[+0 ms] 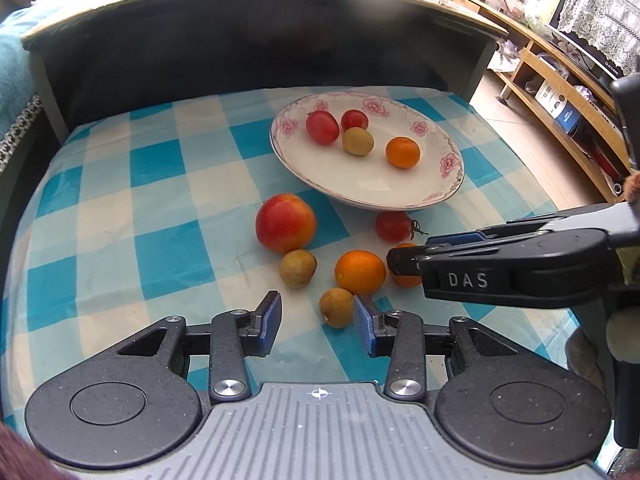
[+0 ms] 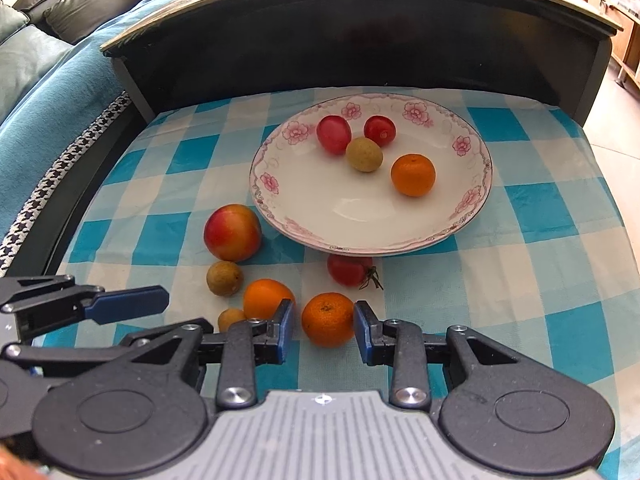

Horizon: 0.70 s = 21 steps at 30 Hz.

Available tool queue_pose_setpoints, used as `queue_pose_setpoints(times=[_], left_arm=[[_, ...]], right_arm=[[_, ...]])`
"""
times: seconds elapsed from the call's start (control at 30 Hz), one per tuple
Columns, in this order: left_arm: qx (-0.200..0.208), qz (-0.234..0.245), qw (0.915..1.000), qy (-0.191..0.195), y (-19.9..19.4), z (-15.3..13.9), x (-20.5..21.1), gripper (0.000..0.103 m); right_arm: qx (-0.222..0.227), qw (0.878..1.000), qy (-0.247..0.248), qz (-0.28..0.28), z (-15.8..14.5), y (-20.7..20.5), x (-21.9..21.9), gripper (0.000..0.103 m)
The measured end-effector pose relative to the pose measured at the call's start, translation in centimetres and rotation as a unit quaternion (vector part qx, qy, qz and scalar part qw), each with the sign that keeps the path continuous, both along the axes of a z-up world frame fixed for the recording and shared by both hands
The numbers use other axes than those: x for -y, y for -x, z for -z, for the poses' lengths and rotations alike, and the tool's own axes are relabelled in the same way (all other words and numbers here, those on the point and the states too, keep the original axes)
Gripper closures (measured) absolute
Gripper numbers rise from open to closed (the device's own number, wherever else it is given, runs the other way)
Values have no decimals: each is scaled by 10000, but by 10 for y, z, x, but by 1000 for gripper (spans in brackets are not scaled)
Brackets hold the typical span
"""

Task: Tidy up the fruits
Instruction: 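Move both grippers back from the bowl to the loose fruit, then close the right gripper on a tangerine while the left grasps a small brown fruit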

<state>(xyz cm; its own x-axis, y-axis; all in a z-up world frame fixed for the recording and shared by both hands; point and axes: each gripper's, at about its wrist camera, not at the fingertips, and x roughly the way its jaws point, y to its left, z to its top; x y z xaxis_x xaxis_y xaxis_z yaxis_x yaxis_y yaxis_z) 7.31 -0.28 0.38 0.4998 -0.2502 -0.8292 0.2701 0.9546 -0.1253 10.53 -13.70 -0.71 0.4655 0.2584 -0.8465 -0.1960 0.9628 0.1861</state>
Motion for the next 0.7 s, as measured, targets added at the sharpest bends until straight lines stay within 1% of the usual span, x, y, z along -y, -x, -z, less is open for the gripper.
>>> queue_pose_setpoints(times=[0.17, 0.37, 0.47, 0.6, 0.7], left_arm=[[-72, 2, 10000, -3, -2, 5, 1, 54], [-119, -14, 9999, 3, -4, 10, 3, 53], [-190, -68, 9998, 68, -8, 15, 3, 54], [-222, -88, 9995, 199, -8, 18, 7, 55], [-209, -101, 9995, 201, -9, 20, 13, 56]], right_arm=[[-120, 9998, -106, 67, 8, -6, 2, 68], [-216, 9997, -92, -9, 15, -9, -3, 68], [-173, 9997, -147, -5, 16, -9, -1, 68], [-80, 10000, -30, 35, 13, -5, 5, 68], [-52, 9999, -63, 84, 10, -1, 16, 68]])
